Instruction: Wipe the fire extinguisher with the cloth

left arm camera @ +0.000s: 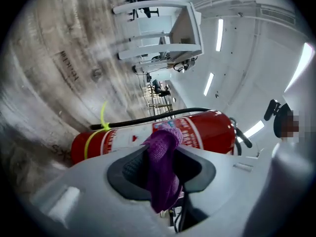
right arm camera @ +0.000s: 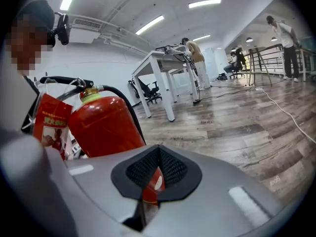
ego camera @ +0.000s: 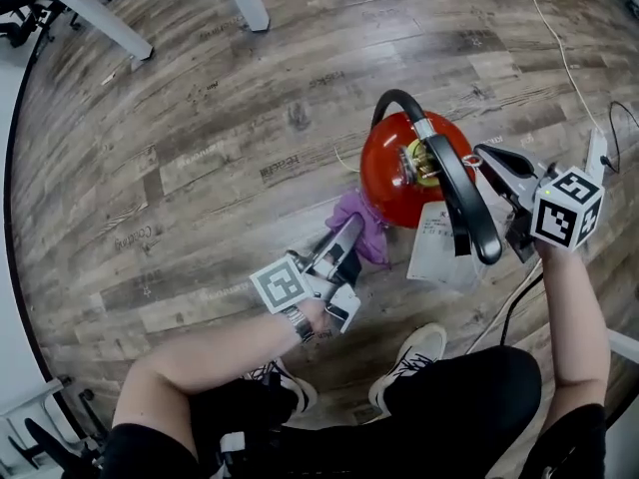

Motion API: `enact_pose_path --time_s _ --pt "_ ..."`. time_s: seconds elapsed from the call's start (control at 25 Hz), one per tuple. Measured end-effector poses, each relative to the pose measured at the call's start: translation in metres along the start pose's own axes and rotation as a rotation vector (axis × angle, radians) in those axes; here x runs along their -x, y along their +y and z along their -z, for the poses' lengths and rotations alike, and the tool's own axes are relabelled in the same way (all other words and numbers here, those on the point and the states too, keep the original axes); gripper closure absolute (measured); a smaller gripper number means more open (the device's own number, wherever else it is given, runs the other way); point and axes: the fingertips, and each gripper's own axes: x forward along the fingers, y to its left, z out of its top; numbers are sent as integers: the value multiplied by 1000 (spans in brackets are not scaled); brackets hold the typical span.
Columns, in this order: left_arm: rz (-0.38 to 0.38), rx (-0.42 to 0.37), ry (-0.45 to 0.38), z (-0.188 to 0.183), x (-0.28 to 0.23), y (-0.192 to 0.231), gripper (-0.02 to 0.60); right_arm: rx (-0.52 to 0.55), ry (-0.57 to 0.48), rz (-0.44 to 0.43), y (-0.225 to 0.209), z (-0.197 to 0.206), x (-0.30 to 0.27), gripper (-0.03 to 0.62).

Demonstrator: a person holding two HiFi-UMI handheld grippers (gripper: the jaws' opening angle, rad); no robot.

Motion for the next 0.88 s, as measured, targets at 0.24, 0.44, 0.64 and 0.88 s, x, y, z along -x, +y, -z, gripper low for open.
enact_pose_path --time_s 0.24,0.44,0.64,0.88 --pt "-236 11 -31 34 10 132 457 -60 49 22 -9 44 -14 589" --pt "-330 11 24 44 10 173 463 -99 103 57 -16 72 -16 589" --pt "-242 13 194 54 3 122 463 -108 91 68 -21 70 -3 589" --pt "-11 -32 484 64 -4 -8 466 -101 46 91 -30 53 16 589"
